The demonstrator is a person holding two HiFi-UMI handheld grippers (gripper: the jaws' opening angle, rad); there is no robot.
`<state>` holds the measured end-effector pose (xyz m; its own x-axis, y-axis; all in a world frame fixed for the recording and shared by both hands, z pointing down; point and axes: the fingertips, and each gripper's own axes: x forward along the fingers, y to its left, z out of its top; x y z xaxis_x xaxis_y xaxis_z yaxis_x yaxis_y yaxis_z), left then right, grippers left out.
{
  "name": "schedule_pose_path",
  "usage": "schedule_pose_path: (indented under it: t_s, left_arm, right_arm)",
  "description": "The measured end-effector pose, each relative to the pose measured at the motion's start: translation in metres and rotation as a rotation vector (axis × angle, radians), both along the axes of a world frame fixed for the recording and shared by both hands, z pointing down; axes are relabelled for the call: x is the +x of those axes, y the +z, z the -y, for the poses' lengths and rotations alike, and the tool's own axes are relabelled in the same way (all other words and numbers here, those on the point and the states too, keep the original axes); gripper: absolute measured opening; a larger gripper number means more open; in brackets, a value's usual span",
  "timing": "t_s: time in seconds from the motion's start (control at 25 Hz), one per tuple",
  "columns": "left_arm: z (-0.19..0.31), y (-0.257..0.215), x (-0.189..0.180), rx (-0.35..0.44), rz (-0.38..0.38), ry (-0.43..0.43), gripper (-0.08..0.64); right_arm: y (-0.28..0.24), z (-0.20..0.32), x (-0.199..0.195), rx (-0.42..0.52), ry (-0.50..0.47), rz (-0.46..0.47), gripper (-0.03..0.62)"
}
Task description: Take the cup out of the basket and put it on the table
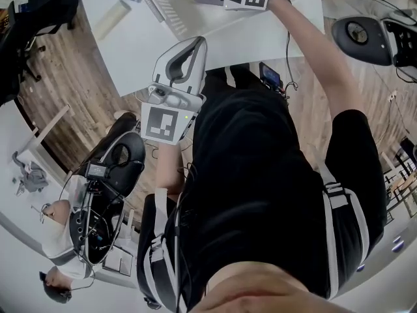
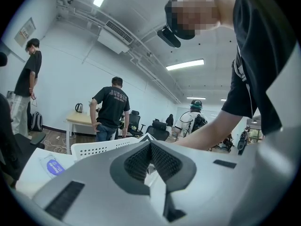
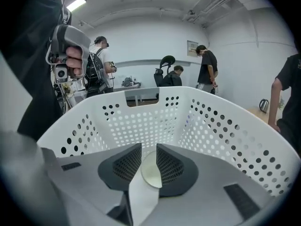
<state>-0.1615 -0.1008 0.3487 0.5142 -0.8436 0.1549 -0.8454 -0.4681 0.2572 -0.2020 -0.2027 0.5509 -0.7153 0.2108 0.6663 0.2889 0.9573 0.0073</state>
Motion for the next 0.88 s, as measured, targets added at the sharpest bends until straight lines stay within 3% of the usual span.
schedule_pose_path:
  t_s: [0.28,0.76,0.88]
  left_arm:
    - [0.006,-0.007,0.0,0.032,-0.005,0.012,0.018]
    - [0.003,-0.004,-0.003,0.008,0.012,-0.003,0.018]
    - [0.002,-0.003,-0.003,0.011,0.013,-0.006,0.018]
  right_arm:
    - [0.02,-0.015,0.0,-0.023,-0.081,-0.059,0.112]
    - [0.058,-0.008,0.003,0.023,-0.134,-0.172,0.11]
    - [0.061,-0.006,-0.001,0.04,-0.138,-0.167,0.069]
